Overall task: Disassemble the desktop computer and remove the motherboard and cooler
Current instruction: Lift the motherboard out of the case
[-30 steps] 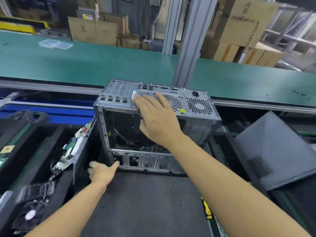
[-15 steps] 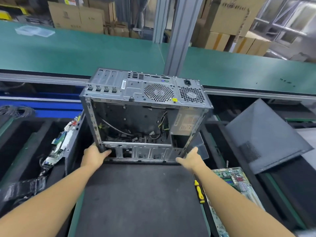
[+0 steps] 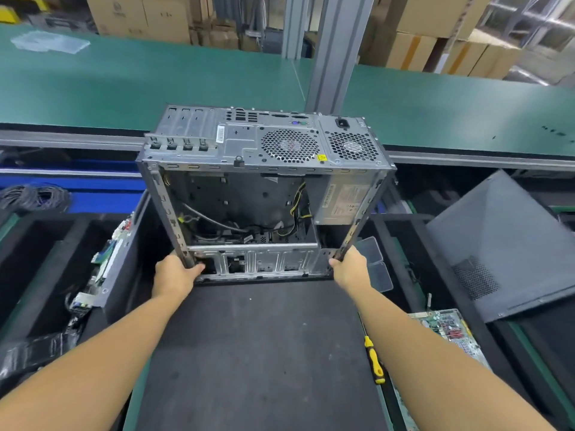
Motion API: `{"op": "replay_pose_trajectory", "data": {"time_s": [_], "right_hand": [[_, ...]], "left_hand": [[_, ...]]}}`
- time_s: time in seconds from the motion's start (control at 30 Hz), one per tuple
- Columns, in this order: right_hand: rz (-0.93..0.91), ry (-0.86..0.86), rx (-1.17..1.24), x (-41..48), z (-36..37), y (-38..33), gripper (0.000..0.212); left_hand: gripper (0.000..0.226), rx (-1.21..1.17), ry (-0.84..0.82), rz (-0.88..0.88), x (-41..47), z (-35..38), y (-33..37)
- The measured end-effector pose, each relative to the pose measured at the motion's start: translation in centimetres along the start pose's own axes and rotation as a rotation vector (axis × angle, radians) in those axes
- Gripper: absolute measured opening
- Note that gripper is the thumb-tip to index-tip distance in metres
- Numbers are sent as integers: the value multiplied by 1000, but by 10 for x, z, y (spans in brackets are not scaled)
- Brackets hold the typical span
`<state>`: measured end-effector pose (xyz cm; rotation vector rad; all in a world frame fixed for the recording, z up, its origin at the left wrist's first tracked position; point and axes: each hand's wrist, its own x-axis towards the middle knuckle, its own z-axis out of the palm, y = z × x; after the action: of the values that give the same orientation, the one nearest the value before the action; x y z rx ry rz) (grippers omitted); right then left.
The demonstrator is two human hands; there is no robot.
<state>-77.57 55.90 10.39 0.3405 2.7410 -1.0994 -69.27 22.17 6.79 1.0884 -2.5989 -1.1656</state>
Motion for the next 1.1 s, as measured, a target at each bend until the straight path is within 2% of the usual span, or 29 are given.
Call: {"op": "replay_pose_trajectory", "data": {"time_s": [0.2,0.37,0.43,0.5,0.57,0.6,0.67,0.77,0.87,0.9,0.97,1.03,1.1], "right_hand": [[6,-44,-41,26,6,-4,25],[57,-86,-27,13,7,-6,32],[82,-100,-33,-1,8,2,38],[80,-121,-103,-17,7,16,32],[17,-178,-231,-33,1,35,23],[-13,-215,-289,-42,-6,44,21],[-62,-272,-364,-58,-22,66,19],[-87,-253,-425,-81,-53,101,15],[-93,-166,-422,-100,-88,136,17],[-105,-126,-453,-105,-99,148,21],[-75,-58,-602,-113,-119,173,46],[71,-61,-672,-119,-130,195,83],[224,-136,-615,-124,-130,212,109]], "left_hand": [[46,8,55,-51,22,8,4],[32,37,17,-70,14,11,3],[52,-25,14,-106,0,20,3],[70,-115,67,-160,-24,35,-2],[58,-116,96,-141,-57,53,-3],[41,-121,38,-83,-73,63,-4],[8,-125,-205,69,-106,82,4],[20,-69,-483,277,-145,113,24],[26,-20,-640,435,-182,140,53],[26,-12,-677,465,-194,148,62],[23,-12,-736,526,-214,161,74],[21,-18,-770,564,-231,170,82],[21,-37,-775,558,-244,176,83]]}}
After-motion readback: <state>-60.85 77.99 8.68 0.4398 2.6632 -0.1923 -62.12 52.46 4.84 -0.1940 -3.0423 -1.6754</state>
